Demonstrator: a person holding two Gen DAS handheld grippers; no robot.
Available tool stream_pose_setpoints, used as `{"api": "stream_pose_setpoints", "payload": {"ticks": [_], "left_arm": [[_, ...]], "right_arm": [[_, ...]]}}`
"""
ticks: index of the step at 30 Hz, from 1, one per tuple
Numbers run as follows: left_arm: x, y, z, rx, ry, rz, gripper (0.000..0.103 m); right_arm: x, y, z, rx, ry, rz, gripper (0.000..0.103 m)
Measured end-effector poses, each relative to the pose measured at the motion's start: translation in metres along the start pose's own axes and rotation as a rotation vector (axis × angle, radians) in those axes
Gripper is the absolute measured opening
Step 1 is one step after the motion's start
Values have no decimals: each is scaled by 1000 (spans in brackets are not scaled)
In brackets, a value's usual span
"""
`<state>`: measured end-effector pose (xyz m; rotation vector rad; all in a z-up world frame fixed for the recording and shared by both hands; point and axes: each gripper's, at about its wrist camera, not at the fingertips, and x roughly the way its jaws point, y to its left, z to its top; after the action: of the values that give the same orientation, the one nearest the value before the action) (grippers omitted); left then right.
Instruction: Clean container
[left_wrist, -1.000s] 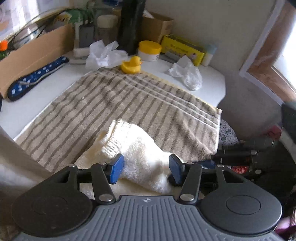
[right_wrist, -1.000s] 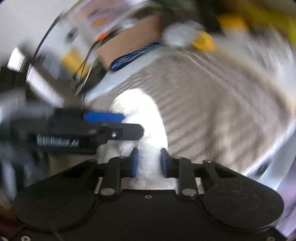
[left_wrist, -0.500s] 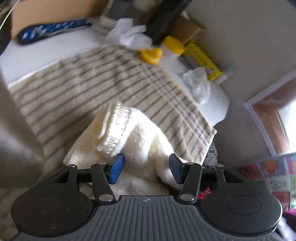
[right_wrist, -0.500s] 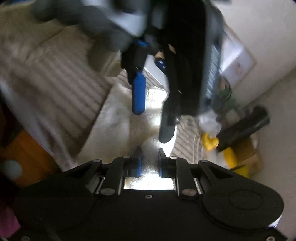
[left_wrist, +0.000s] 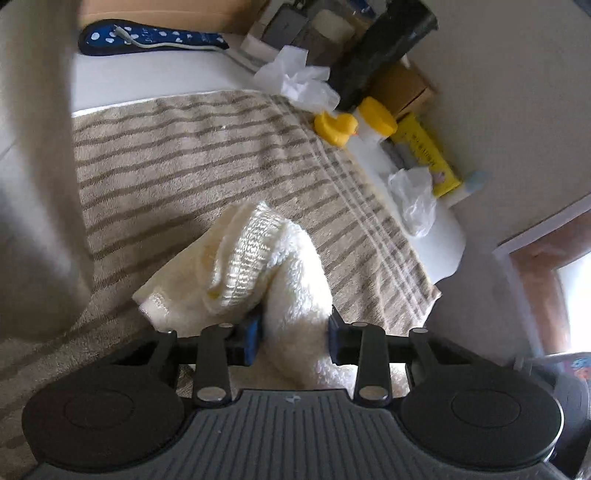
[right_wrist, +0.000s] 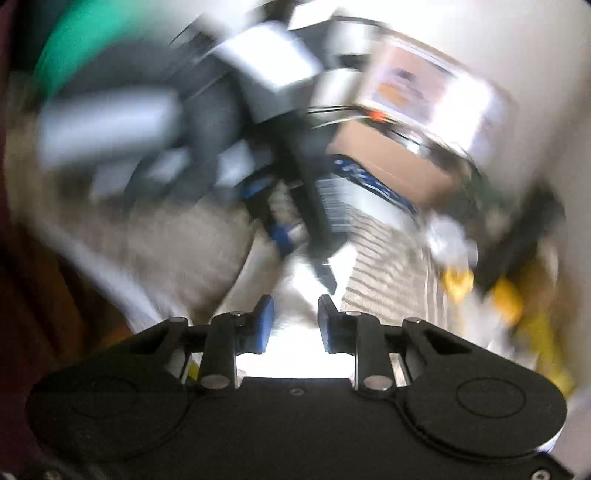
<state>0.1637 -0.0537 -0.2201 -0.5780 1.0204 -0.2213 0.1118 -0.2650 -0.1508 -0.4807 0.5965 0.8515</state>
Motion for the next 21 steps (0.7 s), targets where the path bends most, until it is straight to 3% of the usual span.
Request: {"api": "stream_pose_setpoints", "payload": {"ticks": [3,5,7,10,14,18,21], "left_arm": [[-3,4,-8,12,-33,-18,33],[-3,6,-9,-11,-37,-22,33],[-3,7,-8,-7,-32,-16,33],[-9,11,-10,-36,-13,9,34],[-30,12,-15,-31,19,82,34],[-61,-5,-15,119,-30,101,34],[-63,-17,-12,214,-93,44,34]], "right_arm": [[21,-39,2,283,35,45,28],[43,-49,1,373,91,113,29],[54,-40,-1,382,124,145,29],[62,-26,-4,284,134,90,29],[59,43,-6,-83,133,-72,30],[58,65,-9,-173,131,-146,30],[66,67,-6,-214,131,-155,31]]}}
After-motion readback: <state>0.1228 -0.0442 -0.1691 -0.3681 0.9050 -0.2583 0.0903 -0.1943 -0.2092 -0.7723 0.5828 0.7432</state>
